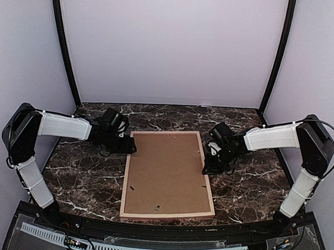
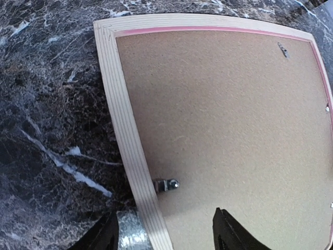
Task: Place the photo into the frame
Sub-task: Press the fastener onto the backboard, then rotate the photo frame at the center of the board.
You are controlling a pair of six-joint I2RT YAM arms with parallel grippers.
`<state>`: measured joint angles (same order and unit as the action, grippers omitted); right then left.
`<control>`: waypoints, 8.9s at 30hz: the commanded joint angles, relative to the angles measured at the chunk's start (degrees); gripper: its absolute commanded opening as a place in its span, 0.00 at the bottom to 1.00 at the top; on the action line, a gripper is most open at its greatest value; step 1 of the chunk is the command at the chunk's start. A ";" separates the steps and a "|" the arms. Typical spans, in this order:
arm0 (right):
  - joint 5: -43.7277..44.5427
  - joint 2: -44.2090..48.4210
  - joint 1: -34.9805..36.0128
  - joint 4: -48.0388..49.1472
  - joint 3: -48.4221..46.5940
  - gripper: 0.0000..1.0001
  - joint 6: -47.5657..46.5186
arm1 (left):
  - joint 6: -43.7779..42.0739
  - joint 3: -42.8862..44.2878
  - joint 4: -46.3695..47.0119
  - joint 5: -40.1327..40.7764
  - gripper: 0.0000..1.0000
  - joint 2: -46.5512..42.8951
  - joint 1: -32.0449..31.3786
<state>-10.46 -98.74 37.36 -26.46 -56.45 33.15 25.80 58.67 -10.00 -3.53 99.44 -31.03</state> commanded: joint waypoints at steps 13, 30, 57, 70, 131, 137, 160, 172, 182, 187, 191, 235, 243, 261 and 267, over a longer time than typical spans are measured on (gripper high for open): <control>4.31 -3.73 -1.42 7.53 0.40 0.05 6.81 | 5.67 -16.80 0.54 -10.38 0.75 -16.94 -5.99; 3.43 -3.74 -1.42 8.47 1.11 0.05 6.51 | 9.09 -15.88 -6.75 -1.66 0.70 -12.68 -13.66; 2.23 -4.27 -1.42 10.37 2.80 0.05 6.56 | 9.25 -15.41 -5.63 3.69 0.75 -12.92 -15.08; 1.67 -4.41 -1.41 11.52 3.78 0.05 6.53 | 10.11 -16.02 -7.77 2.92 0.61 -11.87 -16.72; 0.96 -4.65 -1.42 11.89 4.21 0.04 5.54 | 9.94 -21.85 -5.09 -1.26 0.51 -19.57 -11.14; 0.85 -4.71 -1.42 12.04 4.50 0.04 5.66 | 9.43 -21.75 -4.30 -2.62 0.49 -17.89 -11.20; 0.05 -5.40 -1.42 12.90 4.81 0.04 5.77 | 7.47 -21.56 -6.61 2.87 0.36 -16.98 -11.75; 0.00 -5.41 -1.35 12.93 5.12 0.04 5.45 | 7.55 -20.54 -3.73 1.83 0.36 -21.33 -11.75; -0.29 -5.55 -1.37 13.13 5.12 0.04 5.41 | 6.69 -20.20 -3.11 -0.40 0.50 -20.21 -11.77; -0.27 -5.41 -1.41 13.24 5.38 0.04 5.46 | 5.03 -19.18 -3.87 -0.02 0.55 -17.64 -12.00; -0.52 -5.69 -1.42 13.39 5.30 0.04 5.49 | 3.74 -18.22 -4.61 0.90 0.55 -16.05 -12.70; 5.41 -5.44 -2.83 4.92 0.22 0.03 -2.11 | 1.49 -16.47 -5.84 2.14 0.78 -21.44 -11.41; 9.23 -6.65 -3.09 -3.29 -7.65 0.03 -15.27 | -5.31 -7.74 -5.37 -4.49 0.87 -17.31 -3.90; -1.48 -15.15 -4.05 -7.80 -22.60 0.11 -40.32 | -24.76 22.09 -10.82 -2.12 0.92 9.23 3.88; -4.21 -15.05 -6.37 -7.42 -25.19 0.39 -40.70 | -29.87 27.38 -14.20 -3.90 0.90 16.07 5.97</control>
<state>-11.60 -114.45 32.75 -33.91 -79.57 -4.69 1.74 82.85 -19.84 -6.39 112.99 -26.09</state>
